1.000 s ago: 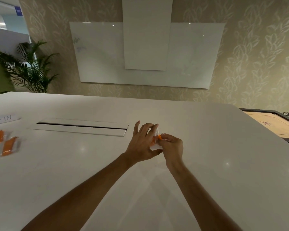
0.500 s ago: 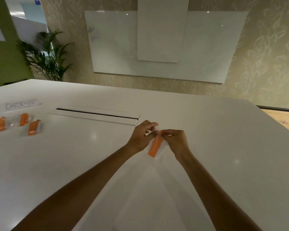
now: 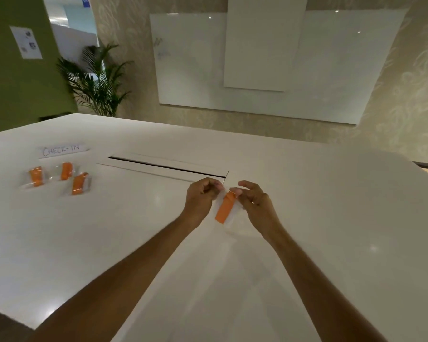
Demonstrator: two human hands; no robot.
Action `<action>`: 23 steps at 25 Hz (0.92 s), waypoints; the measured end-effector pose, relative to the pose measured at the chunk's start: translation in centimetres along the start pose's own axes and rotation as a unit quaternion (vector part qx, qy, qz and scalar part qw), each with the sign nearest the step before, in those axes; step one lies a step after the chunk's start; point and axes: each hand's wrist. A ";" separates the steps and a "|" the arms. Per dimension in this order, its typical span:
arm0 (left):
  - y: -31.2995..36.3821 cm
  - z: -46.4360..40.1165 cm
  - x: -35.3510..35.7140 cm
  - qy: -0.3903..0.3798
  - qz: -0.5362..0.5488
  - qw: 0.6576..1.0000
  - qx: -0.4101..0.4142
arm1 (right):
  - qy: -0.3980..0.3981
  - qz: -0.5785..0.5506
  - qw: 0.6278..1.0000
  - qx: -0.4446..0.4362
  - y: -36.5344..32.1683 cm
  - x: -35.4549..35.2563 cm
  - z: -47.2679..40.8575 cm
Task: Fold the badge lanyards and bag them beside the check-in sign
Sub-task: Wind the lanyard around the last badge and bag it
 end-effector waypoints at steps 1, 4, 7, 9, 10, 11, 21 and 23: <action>-0.1 -0.3 -0.7 0.008 0.004 1.000 0.001 | 0.002 0.001 1.000 -0.015 -0.1 0.5 -0.4; -0.2 -1.1 -3.5 0.054 0.012 0.998 -0.001 | 0.023 -0.016 0.999 -0.027 -0.2 2.8 -1.7; -0.5 -1.9 -6.5 0.088 0.018 0.996 -0.007 | -0.019 -0.013 1.000 -0.005 0.6 6.5 -2.7; -0.7 -2.4 -8.4 0.095 0.029 0.995 -0.017 | -0.042 -0.013 0.999 -0.001 1.3 9.3 -3.1; -0.8 -2.7 -9.4 0.097 0.031 0.995 -0.020 | -0.046 -0.021 0.999 0.002 1.6 10.7 -3.3; -1.0 -2.9 -10.4 0.100 0.032 0.994 -0.023 | -0.047 -0.034 0.998 0.008 1.8 12.0 -3.5; -3.5 -3.7 -22.4 0.164 0.074 0.982 -0.054 | -0.071 -0.027 0.997 0.031 2.7 24.8 -7.1; -3.6 -3.8 -25.4 0.181 0.084 0.978 -0.055 | -0.094 -0.027 0.995 0.023 2.3 27.9 -7.8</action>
Point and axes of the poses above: each hand's wrist, its own z-axis away from the middle knuckle, its own x-axis out of the palm, y = z × x, and after that the axes turned 4 degrees about -z, right-handed
